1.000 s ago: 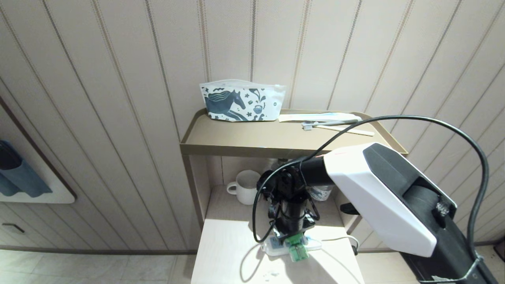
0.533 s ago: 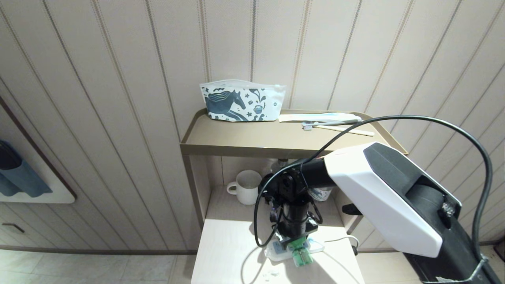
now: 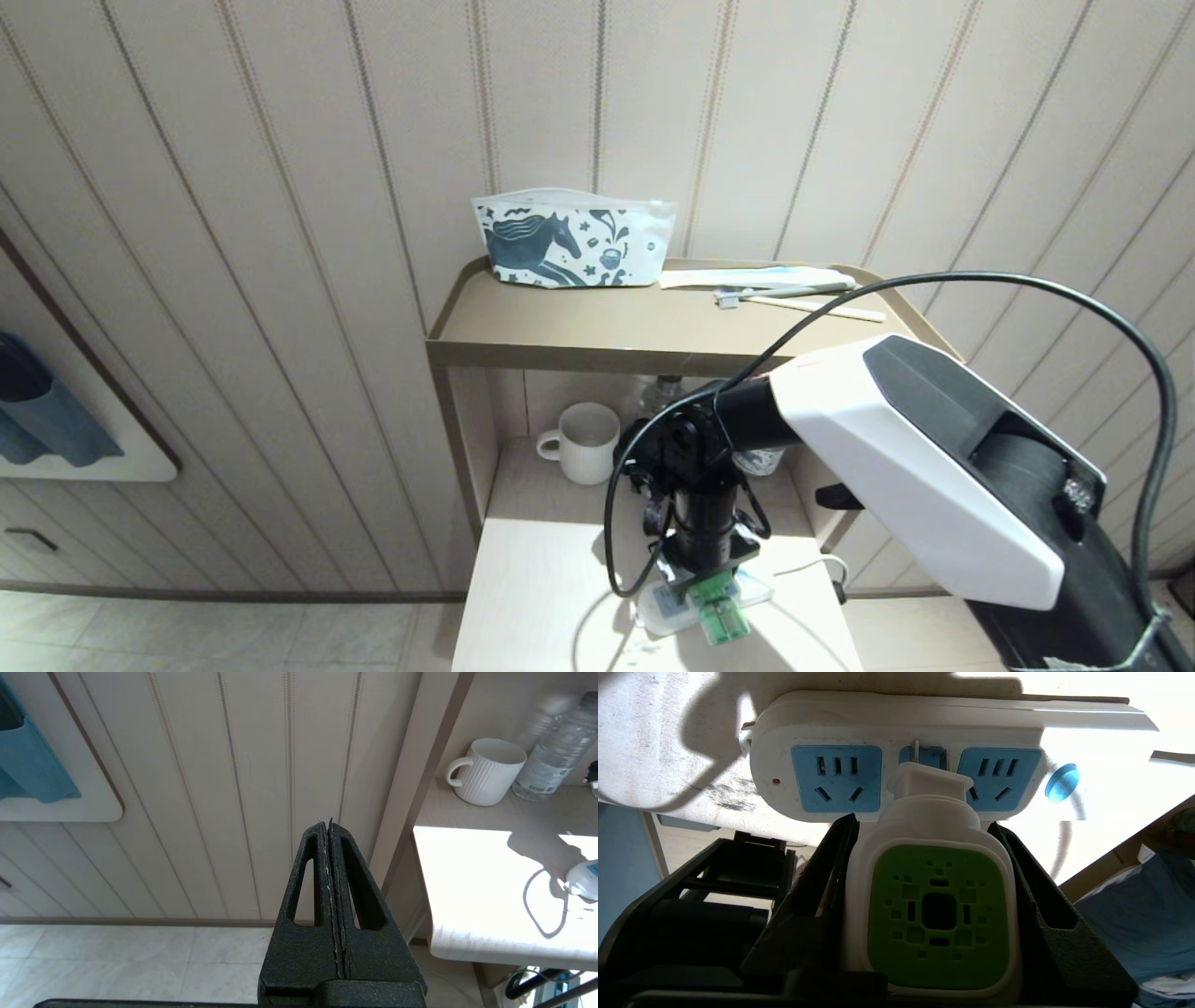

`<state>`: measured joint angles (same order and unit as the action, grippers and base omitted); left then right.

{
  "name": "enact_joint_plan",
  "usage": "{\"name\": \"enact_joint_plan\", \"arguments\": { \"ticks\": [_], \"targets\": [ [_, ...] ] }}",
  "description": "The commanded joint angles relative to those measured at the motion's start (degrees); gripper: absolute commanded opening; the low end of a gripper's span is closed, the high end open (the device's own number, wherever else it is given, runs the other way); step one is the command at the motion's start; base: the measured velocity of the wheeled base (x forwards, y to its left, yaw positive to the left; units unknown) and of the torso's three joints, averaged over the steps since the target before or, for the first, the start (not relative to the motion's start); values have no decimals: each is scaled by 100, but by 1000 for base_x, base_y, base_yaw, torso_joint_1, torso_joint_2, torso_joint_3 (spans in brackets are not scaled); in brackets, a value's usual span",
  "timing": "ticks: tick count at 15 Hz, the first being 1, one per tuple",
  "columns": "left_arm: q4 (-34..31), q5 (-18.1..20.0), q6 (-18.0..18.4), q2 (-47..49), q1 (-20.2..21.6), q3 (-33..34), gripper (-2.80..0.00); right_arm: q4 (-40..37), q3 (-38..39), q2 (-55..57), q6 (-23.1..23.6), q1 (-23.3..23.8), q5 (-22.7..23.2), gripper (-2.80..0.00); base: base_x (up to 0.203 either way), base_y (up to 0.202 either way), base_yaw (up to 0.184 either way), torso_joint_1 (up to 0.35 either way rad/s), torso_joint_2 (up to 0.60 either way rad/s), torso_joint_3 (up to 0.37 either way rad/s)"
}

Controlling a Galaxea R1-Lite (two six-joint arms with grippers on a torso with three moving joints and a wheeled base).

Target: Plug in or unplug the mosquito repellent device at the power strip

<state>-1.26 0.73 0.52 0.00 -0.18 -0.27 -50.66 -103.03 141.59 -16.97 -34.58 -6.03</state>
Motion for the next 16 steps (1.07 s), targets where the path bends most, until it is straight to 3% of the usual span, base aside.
{"name": "enact_joint_plan", "arguments": {
  "ticks": [1,7,16],
  "targets": [
    [-6,-3,0,9,1,0,-280,-11,-33,-27,-18,4,5,-280,0,0,0,0,0,0],
    [-6,-3,0,9,1,0,-280,130,-199,-368,-237,-6,4,-280,0,0,0,0,0,0],
    [2,-3,0,9,1,0,-280,212,1167,-1491,-364,-293,80,-280,0,0,0,0,0,0]
  ]
}}
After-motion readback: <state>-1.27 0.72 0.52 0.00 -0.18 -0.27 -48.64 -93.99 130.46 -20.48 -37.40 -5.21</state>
